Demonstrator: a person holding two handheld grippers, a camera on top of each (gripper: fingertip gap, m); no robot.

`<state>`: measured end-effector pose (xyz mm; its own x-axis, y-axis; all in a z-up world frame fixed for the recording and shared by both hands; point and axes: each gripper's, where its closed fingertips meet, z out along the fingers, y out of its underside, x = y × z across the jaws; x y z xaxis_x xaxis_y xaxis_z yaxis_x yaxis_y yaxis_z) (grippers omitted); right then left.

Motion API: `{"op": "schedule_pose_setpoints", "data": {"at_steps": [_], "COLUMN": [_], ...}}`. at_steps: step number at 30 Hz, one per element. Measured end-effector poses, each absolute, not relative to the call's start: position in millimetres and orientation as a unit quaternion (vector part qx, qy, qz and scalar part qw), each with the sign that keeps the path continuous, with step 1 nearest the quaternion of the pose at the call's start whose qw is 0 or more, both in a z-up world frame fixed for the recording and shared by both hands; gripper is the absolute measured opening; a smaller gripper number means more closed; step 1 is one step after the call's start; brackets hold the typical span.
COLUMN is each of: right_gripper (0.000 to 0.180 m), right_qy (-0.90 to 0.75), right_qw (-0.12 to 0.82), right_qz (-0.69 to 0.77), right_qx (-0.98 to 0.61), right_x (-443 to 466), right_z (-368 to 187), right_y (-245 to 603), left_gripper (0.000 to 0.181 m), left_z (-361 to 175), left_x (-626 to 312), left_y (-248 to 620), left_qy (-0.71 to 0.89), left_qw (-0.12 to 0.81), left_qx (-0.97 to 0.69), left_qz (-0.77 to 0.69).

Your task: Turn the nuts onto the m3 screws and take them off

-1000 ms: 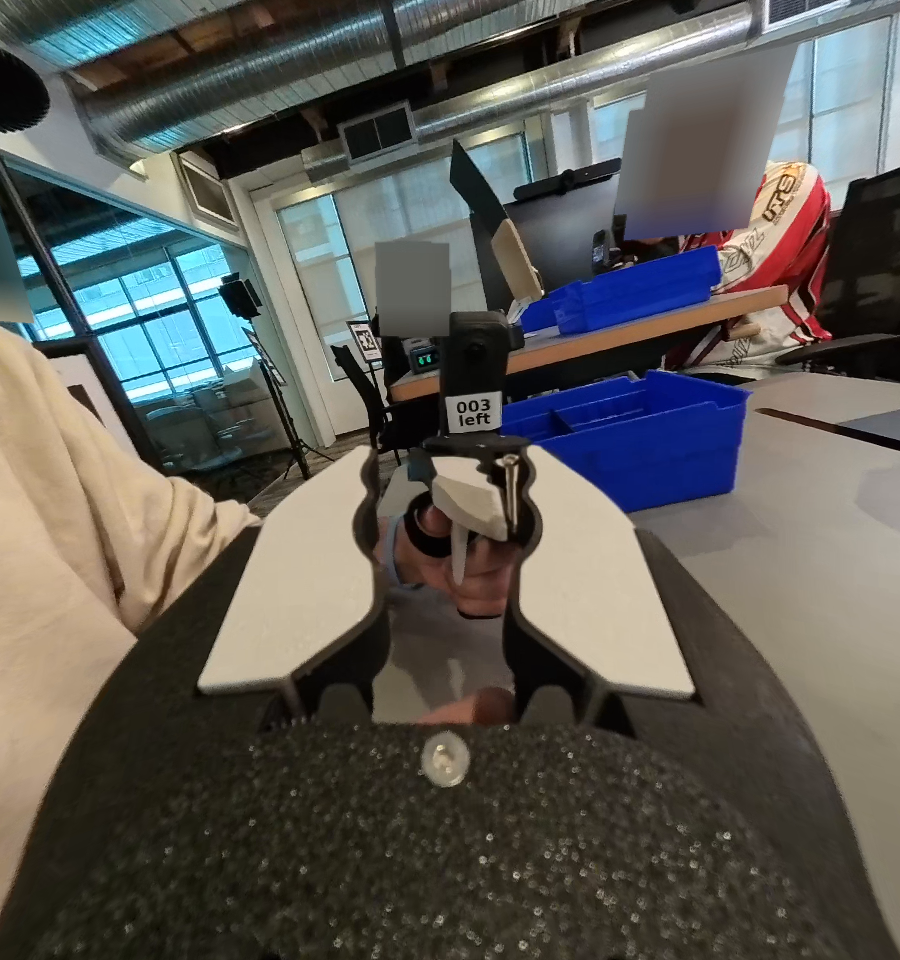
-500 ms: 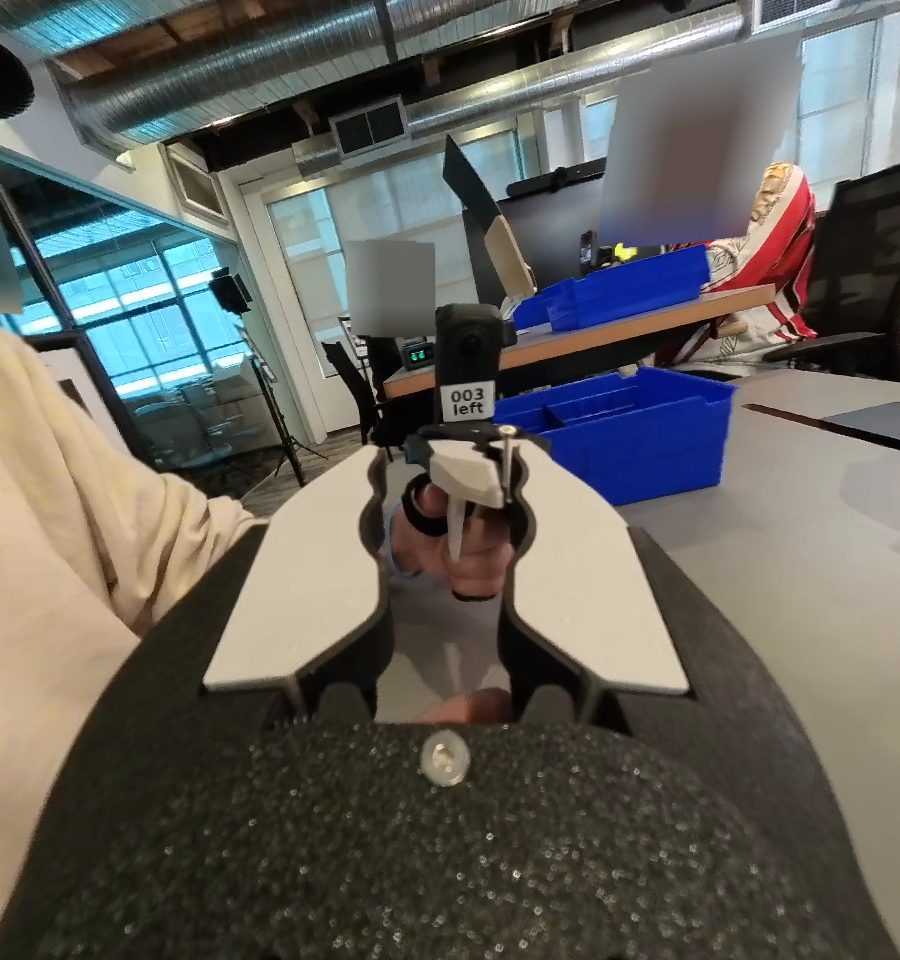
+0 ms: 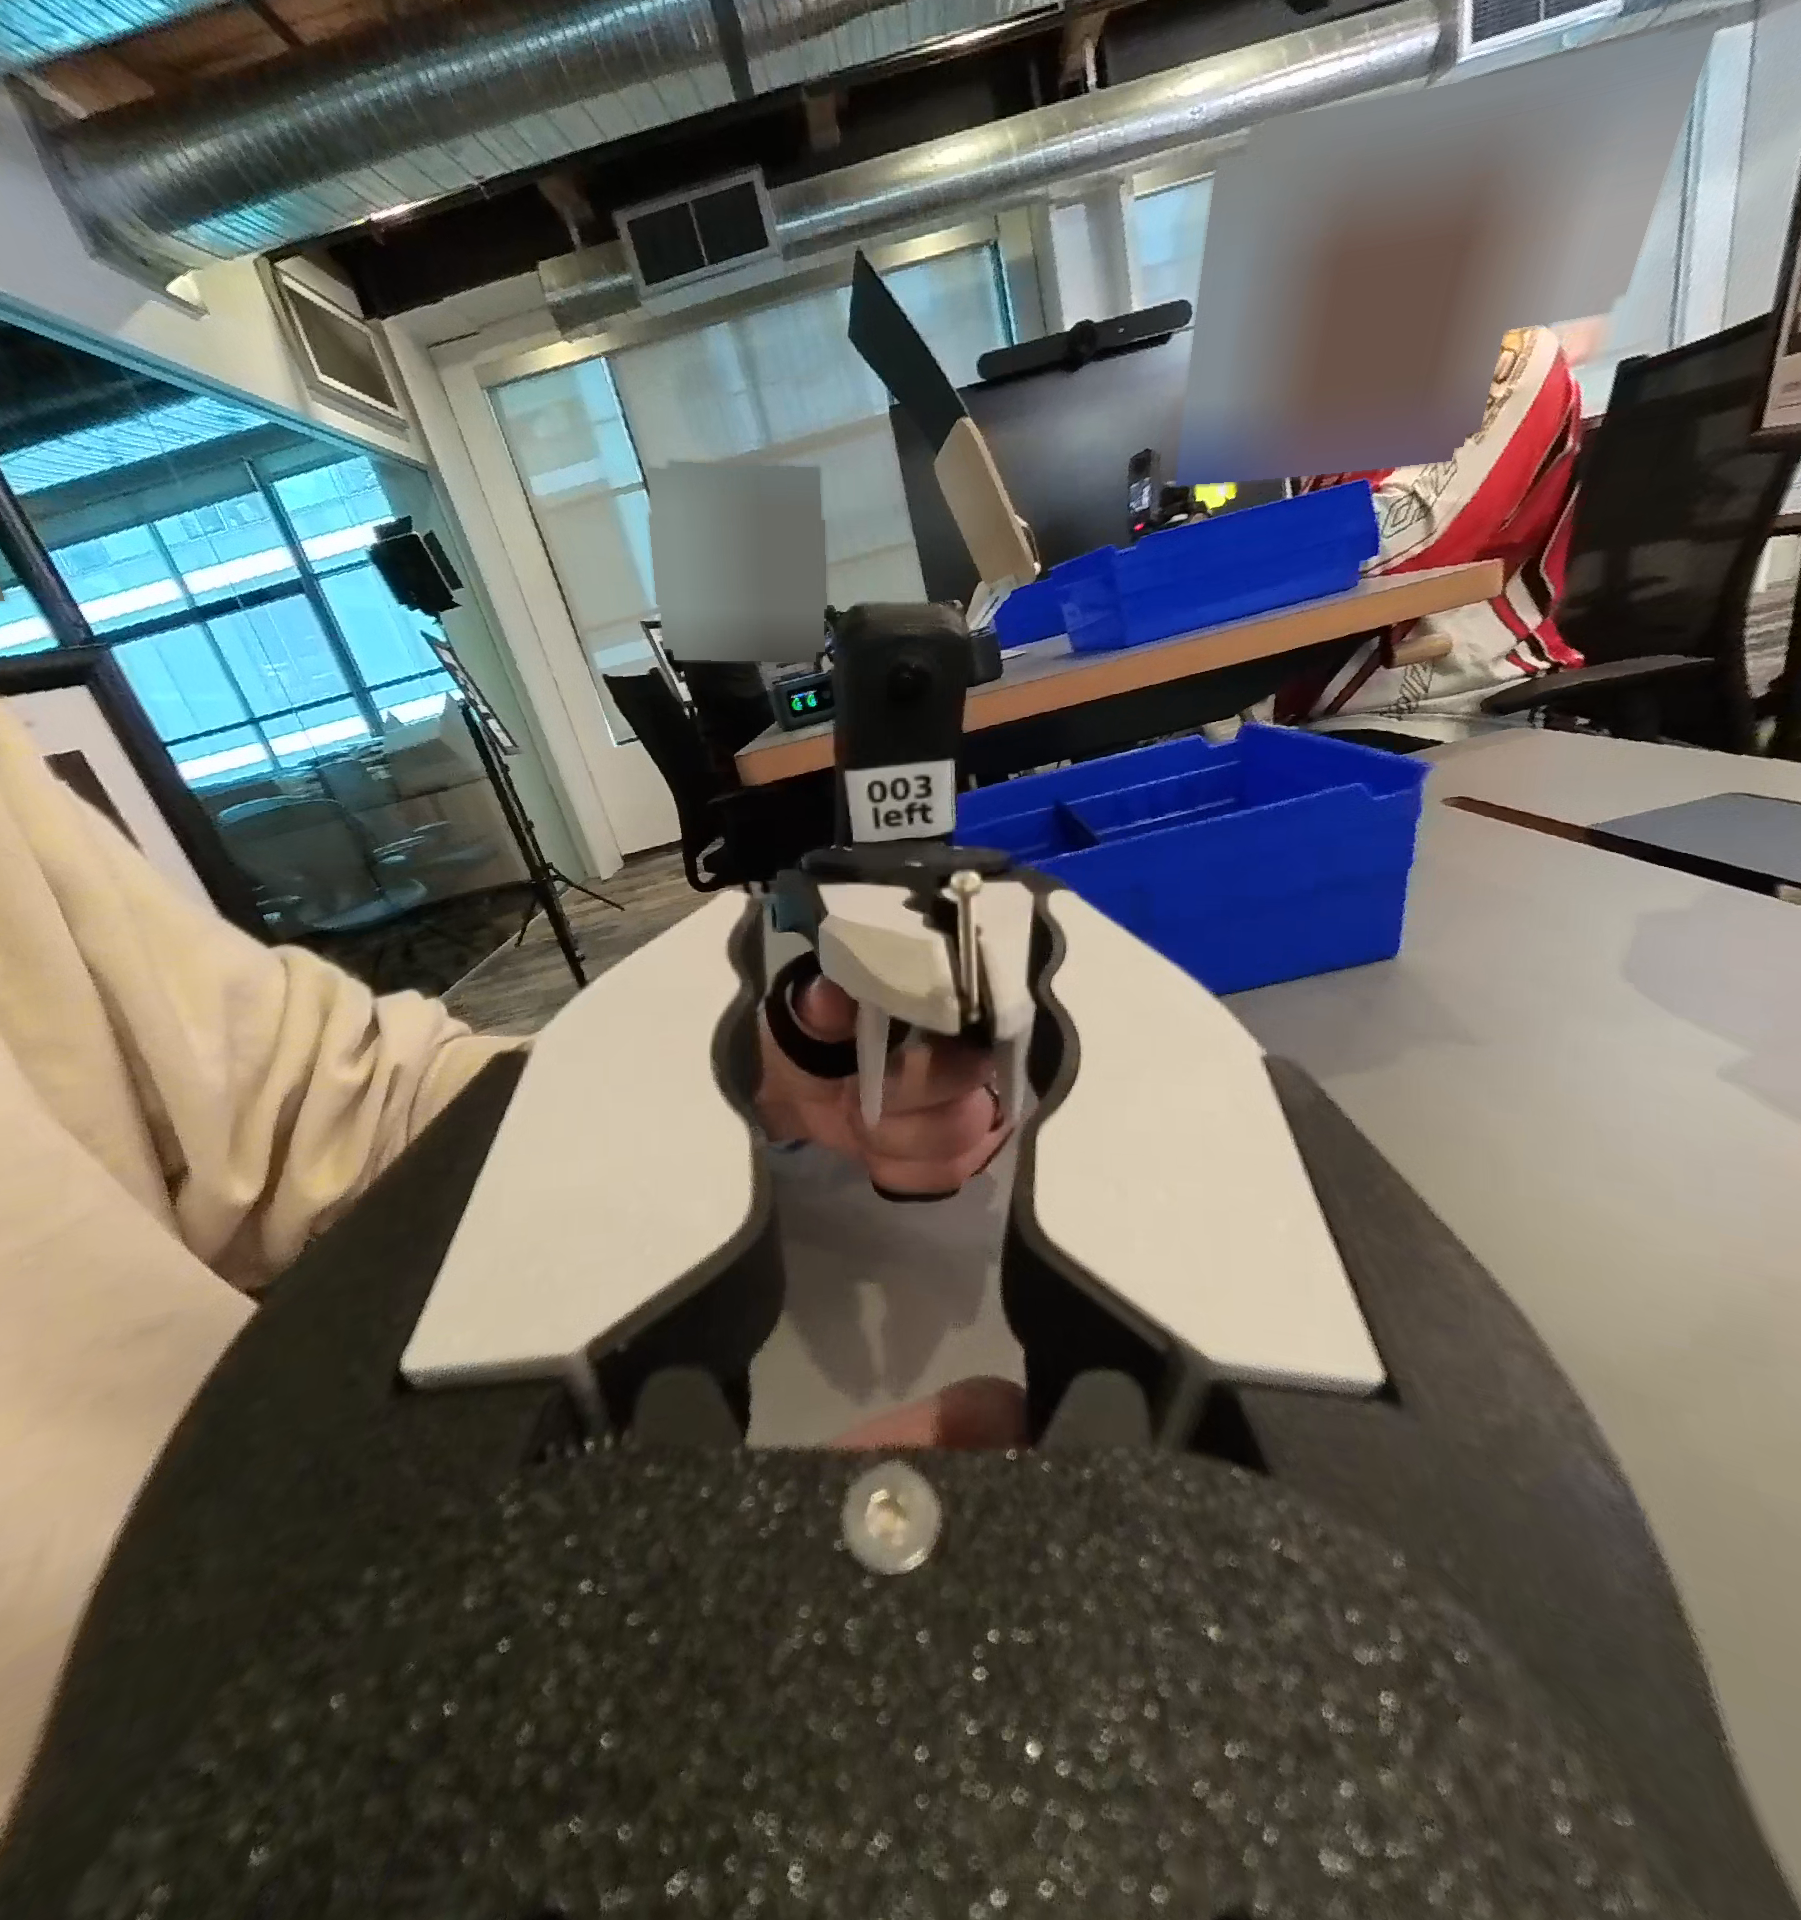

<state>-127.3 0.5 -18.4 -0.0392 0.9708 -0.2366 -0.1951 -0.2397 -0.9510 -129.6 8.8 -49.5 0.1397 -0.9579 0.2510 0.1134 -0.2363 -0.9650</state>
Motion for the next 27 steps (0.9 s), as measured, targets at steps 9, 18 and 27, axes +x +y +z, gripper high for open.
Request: {"op": "schedule_pose_setpoints", "data": {"at_steps": [9, 18, 27], "right_gripper": [0.045, 0.049, 0.049], "right_qy": [-0.385, -0.402, -0.411], "right_qw": [0.480, 0.472, 0.469], "right_qz": [0.613, 0.610, 0.605], "right_qx": [-0.496, -0.493, -0.495], "right_x": [-122.8, -135.1, -143.5], "right_z": [-18.5, -16.5, -14.3], "right_y": [-2.9, -8.9, -6.6], "left_gripper": [0.003, 0.004, 0.004], "left_z": [-48.8, -50.4, -51.3], "left_x": [-135.0, -130.2, -127.5], "left_y": [13.2, 10.0, 5.5], "left_qy": [0.363, 0.376, 0.384], "left_qw": [0.500, 0.496, 0.493], "left_qx": [-0.574, -0.572, -0.571], "left_qz": [-0.537, -0.534, -0.533]}}
